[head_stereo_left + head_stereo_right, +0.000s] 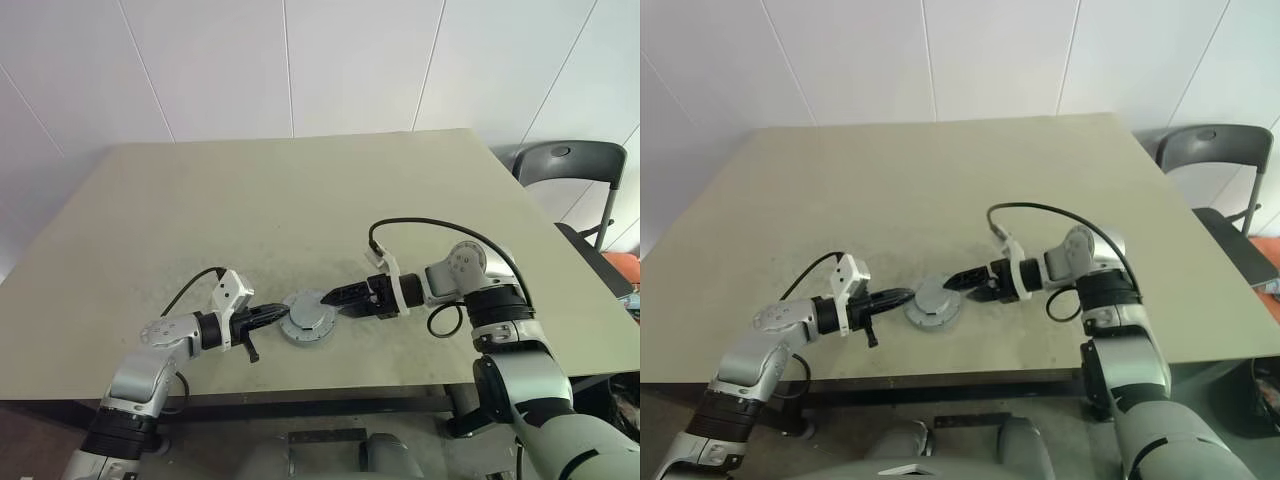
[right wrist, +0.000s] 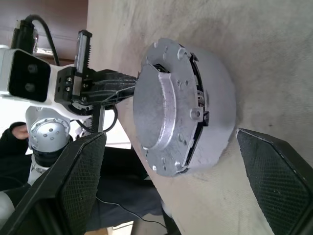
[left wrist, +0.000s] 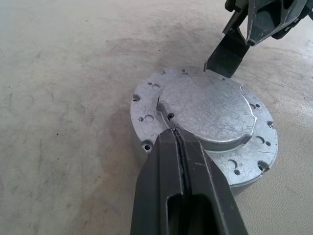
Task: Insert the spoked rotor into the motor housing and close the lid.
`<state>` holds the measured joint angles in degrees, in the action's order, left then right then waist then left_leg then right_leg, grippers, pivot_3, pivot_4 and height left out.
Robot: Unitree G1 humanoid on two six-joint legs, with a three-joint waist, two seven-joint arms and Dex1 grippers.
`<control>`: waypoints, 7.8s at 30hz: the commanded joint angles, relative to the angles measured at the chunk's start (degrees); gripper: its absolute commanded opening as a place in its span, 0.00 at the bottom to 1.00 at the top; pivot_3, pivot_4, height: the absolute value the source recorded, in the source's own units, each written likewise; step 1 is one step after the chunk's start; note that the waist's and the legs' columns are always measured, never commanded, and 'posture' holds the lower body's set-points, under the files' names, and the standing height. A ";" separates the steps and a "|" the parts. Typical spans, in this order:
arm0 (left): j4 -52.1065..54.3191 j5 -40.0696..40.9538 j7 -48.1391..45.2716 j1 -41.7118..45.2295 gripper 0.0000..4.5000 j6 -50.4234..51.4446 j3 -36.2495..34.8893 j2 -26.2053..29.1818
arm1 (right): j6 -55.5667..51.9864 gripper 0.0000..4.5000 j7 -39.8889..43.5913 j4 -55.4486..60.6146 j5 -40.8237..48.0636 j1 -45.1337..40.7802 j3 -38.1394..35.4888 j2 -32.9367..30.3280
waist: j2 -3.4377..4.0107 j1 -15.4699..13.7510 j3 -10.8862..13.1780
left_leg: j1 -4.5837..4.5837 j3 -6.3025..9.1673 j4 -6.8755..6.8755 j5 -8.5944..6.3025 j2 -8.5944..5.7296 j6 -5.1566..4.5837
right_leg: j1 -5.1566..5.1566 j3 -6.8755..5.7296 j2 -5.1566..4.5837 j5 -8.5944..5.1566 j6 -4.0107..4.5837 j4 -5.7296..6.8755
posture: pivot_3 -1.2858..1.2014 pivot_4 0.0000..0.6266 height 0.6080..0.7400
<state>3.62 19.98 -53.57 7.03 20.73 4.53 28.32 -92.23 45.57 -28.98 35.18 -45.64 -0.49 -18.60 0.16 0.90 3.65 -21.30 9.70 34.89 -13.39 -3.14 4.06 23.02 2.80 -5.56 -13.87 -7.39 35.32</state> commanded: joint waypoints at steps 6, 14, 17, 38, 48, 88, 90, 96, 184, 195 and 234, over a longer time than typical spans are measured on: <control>0.99 0.08 -0.47 -0.72 0.00 0.57 0.88 0.42 | -0.27 0.99 -5.09 -0.40 5.10 1.39 -2.53 1.70 | 0.01 0.20 -0.01 | 0.01 0.00 0.05 0.00 0.00 0.00 | -0.01 0.00 0.01 -0.01 -0.01 0.05 | 0.52 0.00 1.00; -0.02 -0.08 -0.56 -0.53 0.00 -0.03 1.08 0.04 | -0.27 0.50 -9.37 1.18 7.98 3.31 -3.57 3.95 | 0.02 0.27 -0.01 | 0.03 0.00 0.12 0.00 0.00 0.00 | -0.03 0.00 0.01 -0.01 -0.01 0.12 | 0.52 0.00 1.00; -0.37 -0.17 -0.77 -0.56 0.00 -0.29 1.00 -0.03 | -0.27 0.34 -11.42 1.11 7.80 3.36 -5.70 4.77 | 0.09 0.35 -0.06 | 0.09 0.01 0.13 0.00 0.01 -0.01 | -0.04 0.00 0.03 -0.02 -0.02 0.20 | 0.52 0.00 1.00; 2.69 30.93 18.50 -2.21 0.12 29.53 -25.51 -10.70 | -0.27 0.32 -13.40 2.02 15.93 1.94 -8.12 3.19 | 0.15 1.65 -0.10 | 0.07 0.05 0.21 0.01 0.01 -0.01 | -0.12 0.00 0.04 0.02 -0.25 0.16 | 0.52 0.00 1.00; 0.97 40.65 19.20 -6.97 0.87 35.97 -29.75 -9.67 | -0.27 0.32 -14.01 2.76 16.72 2.57 -7.29 3.19 | 0.15 1.78 -0.09 | 0.00 0.01 0.18 0.00 0.01 -0.01 | -0.01 0.01 0.04 -0.04 -0.05 0.12 | 0.52 0.00 1.00; 0.33 64.41 25.92 -5.85 1.00 43.75 -28.09 -10.05 | -0.27 0.32 -16.05 2.12 32.06 -0.79 -10.13 4.27 | 0.12 1.66 -0.08 | -0.16 0.00 0.12 0.00 0.02 0.00 | 0.12 0.00 0.03 0.02 0.08 -0.03 | 0.52 0.00 1.00; 0.56 64.51 25.75 -5.27 1.00 43.56 -27.77 -10.33 | -0.27 0.32 -16.89 2.23 33.09 -0.71 -9.94 4.39 | 0.12 1.66 -0.08 | -0.16 0.00 0.13 0.00 0.02 0.00 | 0.10 0.00 0.03 0.01 0.07 -0.04 | 0.52 0.00 1.00; 1.66 65.41 26.09 -4.61 1.00 43.43 -26.36 -10.81 | -0.27 0.32 -18.79 2.31 35.52 -0.56 -9.50 4.13 | 0.12 1.68 -0.08 | -0.18 0.00 0.12 0.00 0.02 0.00 | 0.11 0.00 0.03 0.03 0.10 -0.07 | 0.52 0.00 1.00; 1.04 58.82 93.31 6.94 1.00 7.16 -38.74 -25.72 | 66.87 1.00 20.24 20.59 -18.16 6.44 18.10 -8.76 | -0.80 -0.28 0.18 | -0.08 -0.03 0.26 -0.08 0.01 0.21 | -0.13 0.02 0.01 0.26 -0.14 -0.25 | 0.52 0.00 1.00; 12.76 59.76 113.78 1.41 1.00 19.78 -28.22 -20.54 | 68.78 1.00 19.31 19.36 -19.64 6.56 17.52 -7.76 | -0.66 -0.16 0.09 | 0.11 -0.06 0.27 -0.09 0.00 0.21 | -0.31 0.04 0.01 0.11 -0.05 -0.23 | 0.52 0.00 1.00; -1.06 17.61 7.60 -2.29 1.00 -5.60 -9.53 6.08 | 84.49 1.00 25.08 4.54 -19.77 12.81 5.84 -11.29 | -0.19 0.14 0.21 | 0.04 -0.12 0.24 -0.06 0.04 0.21 | -0.15 0.06 0.03 0.07 -0.08 -0.09 | 0.52 0.00 1.00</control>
<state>2.21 36.99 -43.75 3.46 15.47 -3.12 34.06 -8.79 69.78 -25.35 13.92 -32.26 7.28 -29.26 -0.02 1.04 3.86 -21.27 9.58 35.13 -13.46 -3.10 4.27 22.87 2.85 -5.53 -13.80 -7.47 35.23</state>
